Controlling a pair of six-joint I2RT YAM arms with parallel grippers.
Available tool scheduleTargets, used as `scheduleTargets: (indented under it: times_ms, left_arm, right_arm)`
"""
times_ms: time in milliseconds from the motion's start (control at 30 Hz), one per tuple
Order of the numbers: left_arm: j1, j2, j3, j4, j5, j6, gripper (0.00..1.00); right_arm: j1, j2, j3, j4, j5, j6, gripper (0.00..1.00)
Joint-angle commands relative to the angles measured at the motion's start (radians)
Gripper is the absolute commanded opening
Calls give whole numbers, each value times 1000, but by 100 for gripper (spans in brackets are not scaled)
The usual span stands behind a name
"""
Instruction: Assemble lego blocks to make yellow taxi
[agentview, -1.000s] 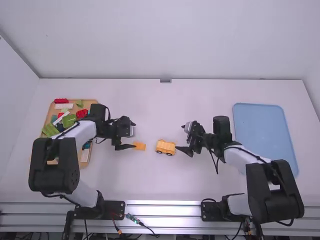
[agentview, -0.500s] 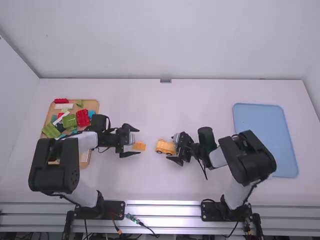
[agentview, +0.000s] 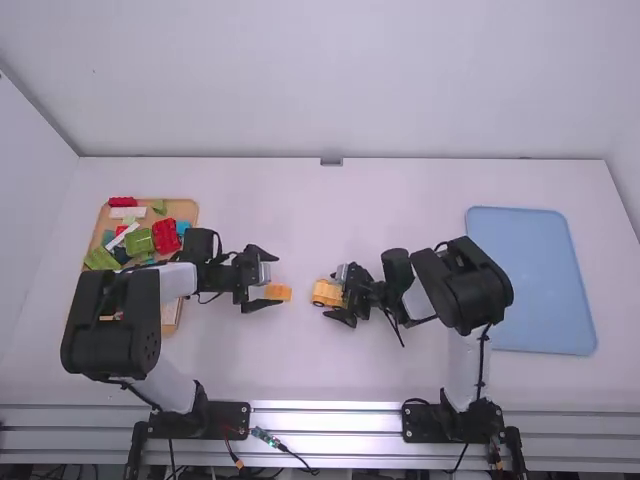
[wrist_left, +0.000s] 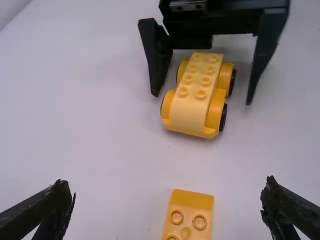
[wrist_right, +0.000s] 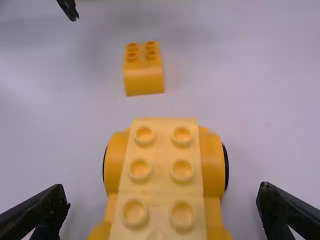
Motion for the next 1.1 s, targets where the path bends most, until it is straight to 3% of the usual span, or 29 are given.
scheduleTargets:
  times_ms: [0, 133, 333, 467, 633, 767, 1067]
  left_arm:
    - [-3, 12, -8, 2, 30, -33, 99]
    - [-3, 12, -8, 0, 29, -33, 99]
    - [-3, 13, -15, -2, 21, -29, 99]
    - [-3, 12, -40, 15, 19, -24, 99]
    - [-4, 13, -86, 69, -6, -25, 99]
    - [-5, 13, -100, 88, -6, -29, 99]
    - [-5, 13, -80, 84, -66, -63, 99]
  right_arm:
    - [29, 8, -28, 53, 74, 44, 99]
    - [64, 8, -77, 137, 218, 77, 100]
    - [54, 8, -56, 90, 167, 56, 94]
    - [26, 8, -11, -7, 42, -17, 77]
    - [10, 8, 13, -84, 17, -60, 63]
    - [10, 8, -4, -55, 14, -63, 56]
    - [-32, 8, -27, -79, -95, -162, 54]
